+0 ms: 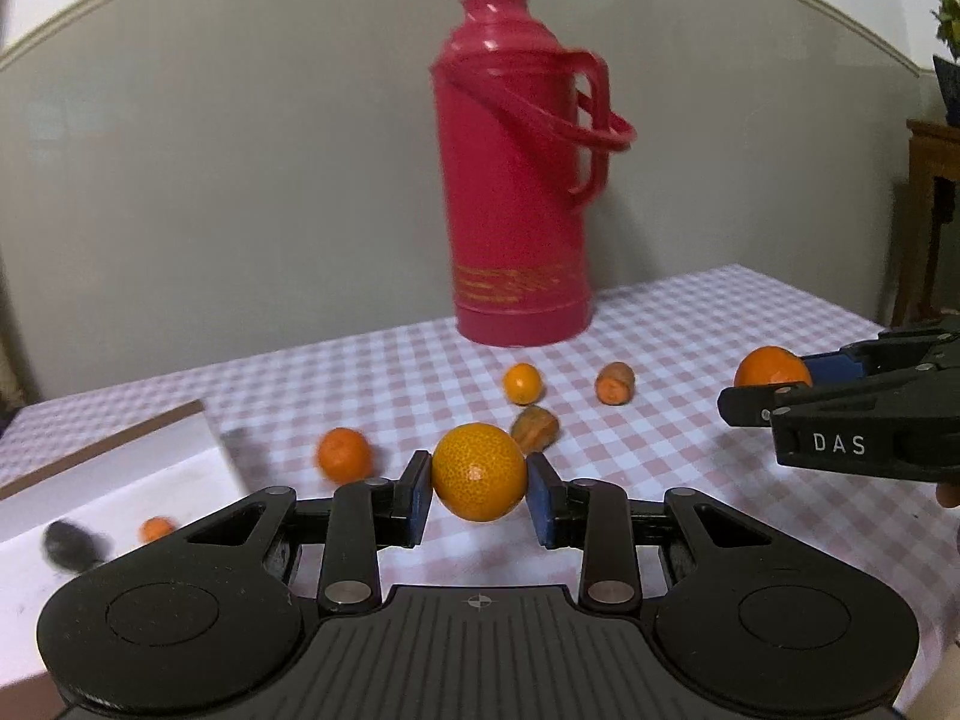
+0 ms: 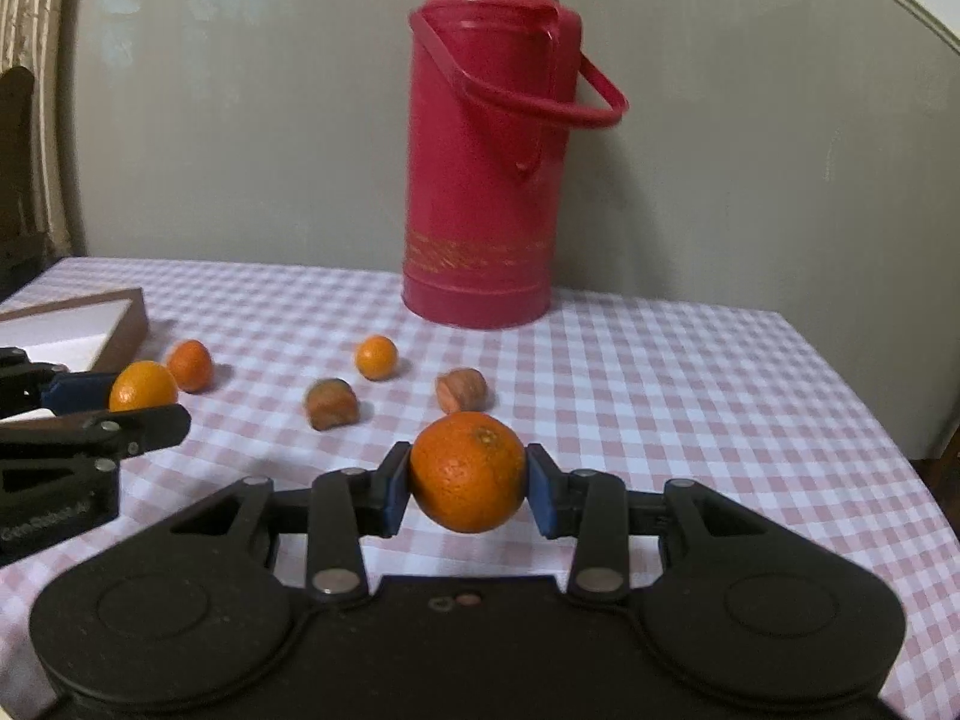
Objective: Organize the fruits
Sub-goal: 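Carry the small orange and large orange over the white tray with both tools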
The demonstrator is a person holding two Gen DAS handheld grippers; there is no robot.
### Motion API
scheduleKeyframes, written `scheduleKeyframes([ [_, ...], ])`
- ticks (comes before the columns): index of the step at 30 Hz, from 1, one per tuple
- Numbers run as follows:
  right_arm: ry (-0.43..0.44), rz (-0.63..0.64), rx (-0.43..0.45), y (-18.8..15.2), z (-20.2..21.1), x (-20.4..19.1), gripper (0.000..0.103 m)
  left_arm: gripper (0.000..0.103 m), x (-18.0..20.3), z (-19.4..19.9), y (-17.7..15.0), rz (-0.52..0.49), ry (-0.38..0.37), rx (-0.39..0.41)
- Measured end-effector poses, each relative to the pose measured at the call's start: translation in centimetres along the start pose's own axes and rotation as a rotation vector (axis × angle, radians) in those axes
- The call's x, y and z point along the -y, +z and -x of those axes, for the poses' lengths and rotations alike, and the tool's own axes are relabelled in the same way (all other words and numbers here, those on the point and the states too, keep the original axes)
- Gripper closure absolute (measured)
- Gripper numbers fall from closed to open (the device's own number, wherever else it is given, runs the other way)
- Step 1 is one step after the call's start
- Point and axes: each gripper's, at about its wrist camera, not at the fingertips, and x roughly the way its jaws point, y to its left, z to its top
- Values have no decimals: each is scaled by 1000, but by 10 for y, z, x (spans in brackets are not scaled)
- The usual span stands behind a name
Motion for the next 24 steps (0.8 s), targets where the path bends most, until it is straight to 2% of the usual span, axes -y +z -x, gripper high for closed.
scheduleKeyframes([
  [5, 23, 30, 3, -11, 24, -20, 72, 69, -19, 31, -19, 27, 26, 3],
  [11, 57, 69, 22, -18, 46, -44, 72, 69, -36, 55, -25, 47, 61, 39],
  [24, 185, 133, 69, -2, 53, -103, 72, 69, -73, 81, -32, 71, 144, 75],
])
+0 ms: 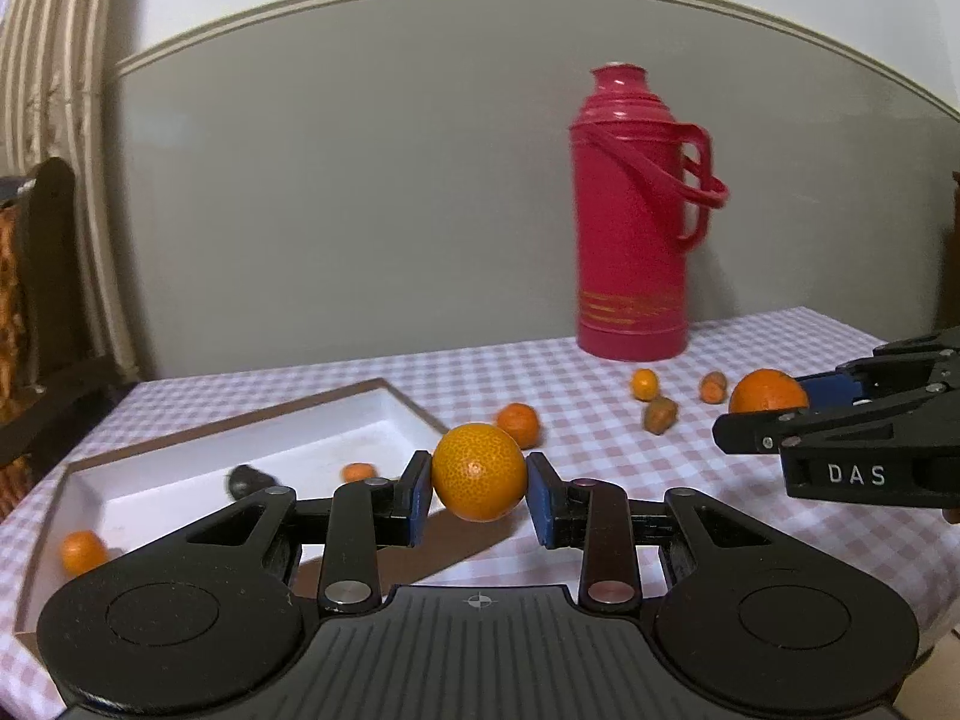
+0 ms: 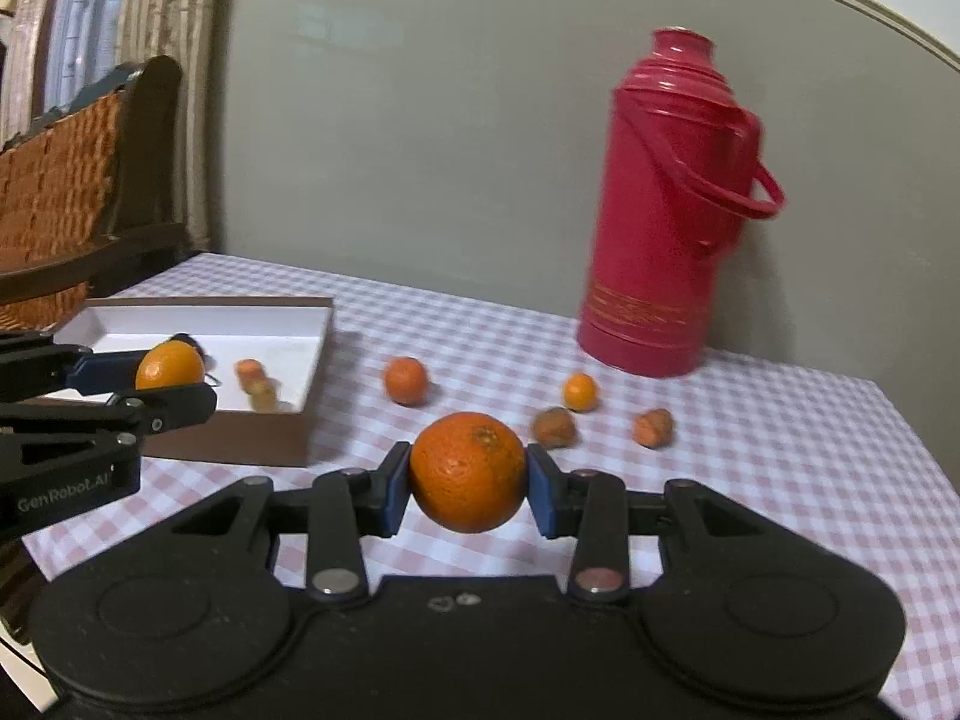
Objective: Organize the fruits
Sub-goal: 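Carry the small orange and large orange over the white tray with both tools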
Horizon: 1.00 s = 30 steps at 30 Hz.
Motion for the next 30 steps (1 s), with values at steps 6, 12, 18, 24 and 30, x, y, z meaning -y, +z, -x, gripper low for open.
scheduleKeyframes([
  [6, 53, 33, 20, 8, -3, -22, 72, 69, -23, 7, 0, 27, 43, 13],
  [12, 105, 55, 46, 18, -7, -44, 72, 69, -37, 15, -3, 35, 74, 25],
  [18, 141, 71, 60, 23, -11, -63, 72, 69, -54, 21, -6, 49, 109, 25],
  [24, 171, 77, 74, 28, -15, -78, 72, 69, -68, 27, -9, 58, 143, 25],
  [30, 203, 87, 87, 33, -18, -97, 72, 69, -88, 34, -13, 74, 186, 22],
])
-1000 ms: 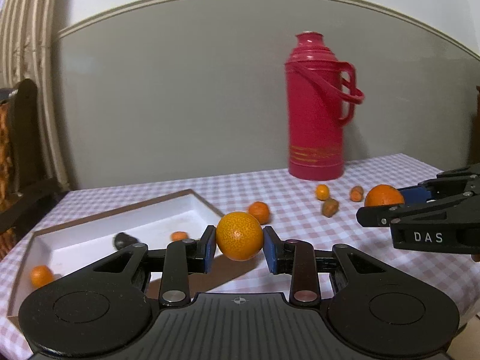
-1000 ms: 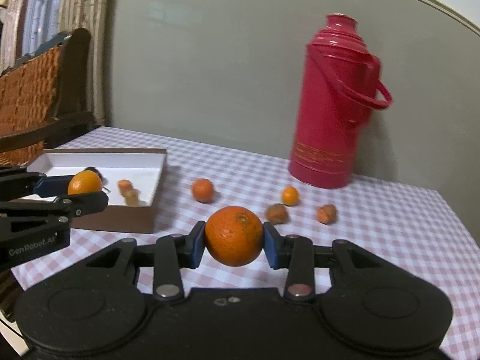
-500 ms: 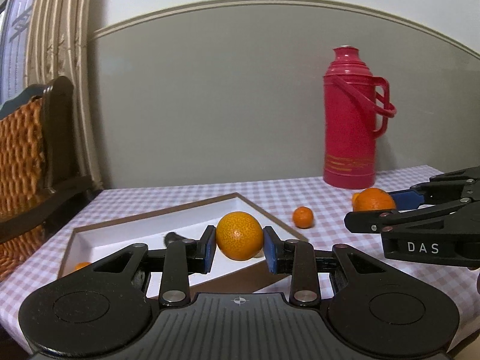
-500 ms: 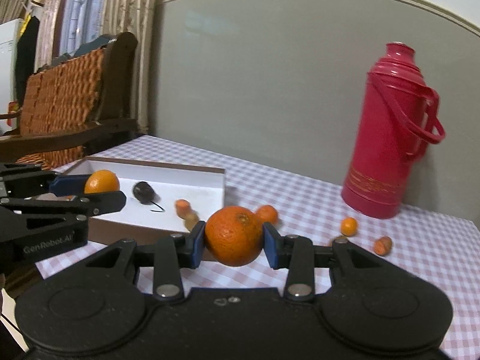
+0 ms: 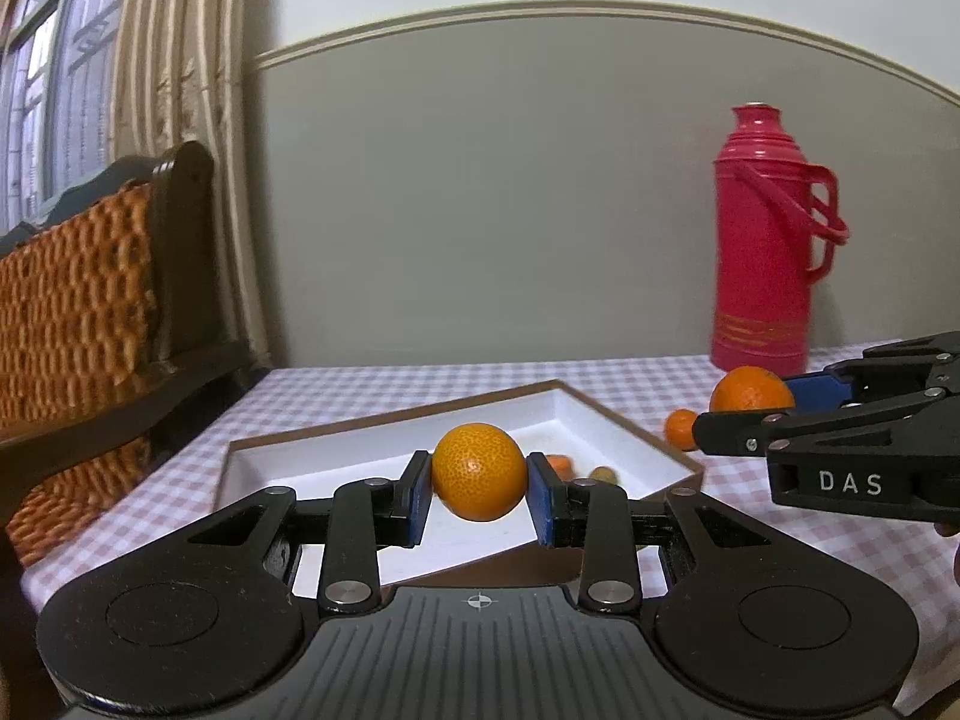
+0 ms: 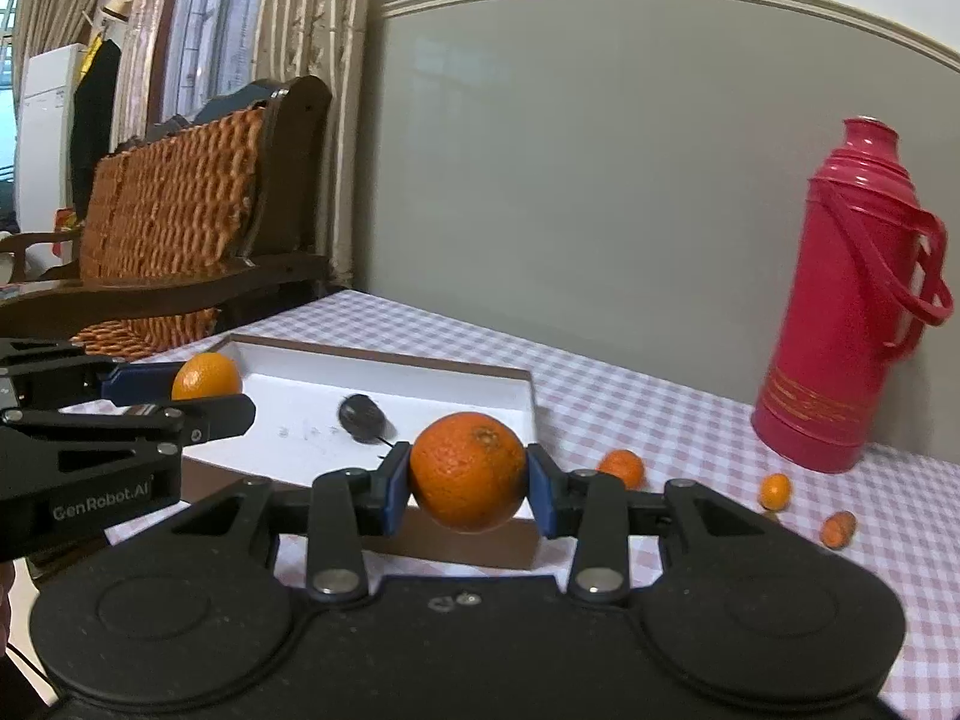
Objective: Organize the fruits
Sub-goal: 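Carry the small orange and large orange over the white tray with both tools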
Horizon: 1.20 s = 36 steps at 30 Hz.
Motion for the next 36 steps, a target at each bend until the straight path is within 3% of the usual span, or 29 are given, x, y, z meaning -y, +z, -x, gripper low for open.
scheduleKeyframes([
  [24, 70, 29, 29, 26, -40, -56, 72, 69, -74, -1, -9, 91, 144, -5],
  [36, 31, -4, 30, 42, -73, -36, 72, 69, -86, -31, 3, 141, 162, -6],
])
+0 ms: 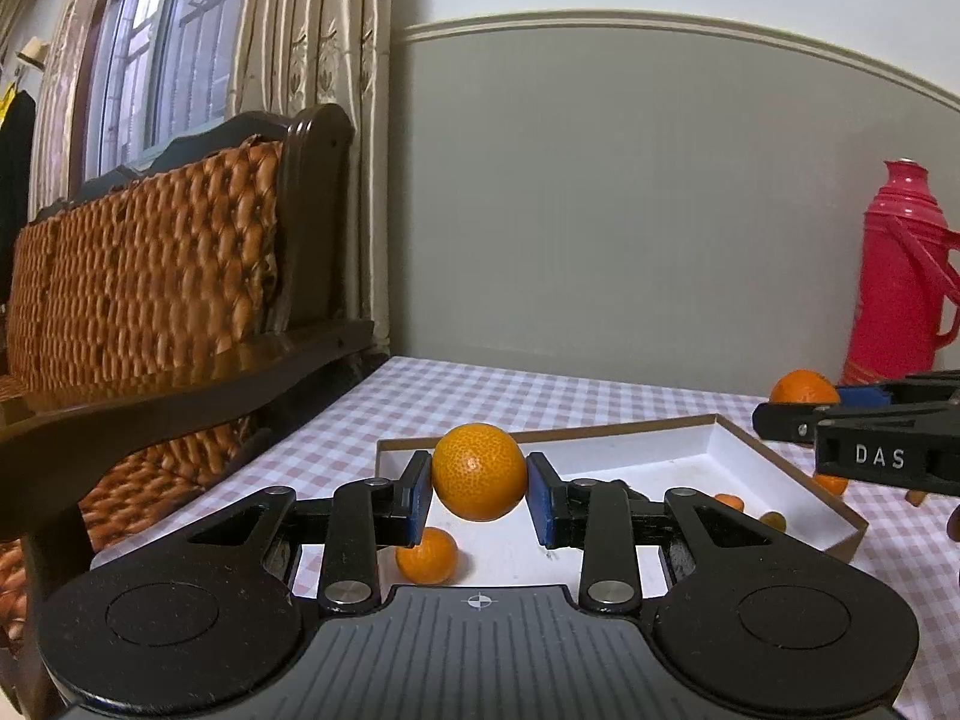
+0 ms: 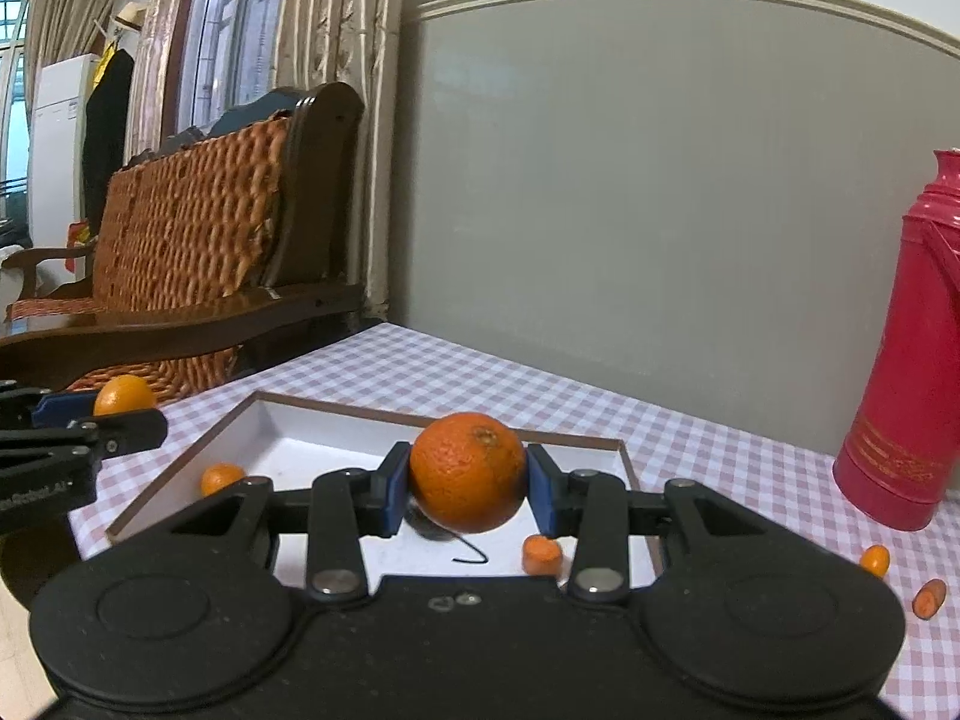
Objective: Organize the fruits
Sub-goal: 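Carry the small orange and large orange over the white tray with both tools, then open both tools to drop both oranges into the tray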
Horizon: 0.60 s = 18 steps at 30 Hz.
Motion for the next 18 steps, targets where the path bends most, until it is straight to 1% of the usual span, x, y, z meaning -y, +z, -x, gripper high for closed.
scheduleKeyframes([
  [5, -6, -9, 3, 3, -11, 10, 72, 69, 2, -14, -1, -3, 5, -15],
  [11, -16, -24, -1, 3, -20, 23, 72, 69, 4, -37, 6, -11, 23, -12],
  [14, -20, -30, -10, 3, -26, 30, 72, 69, 4, -47, 7, -2, 15, -24],
  [18, -24, -30, -23, 4, -37, 35, 72, 69, 9, -60, 6, -14, 13, -34],
])
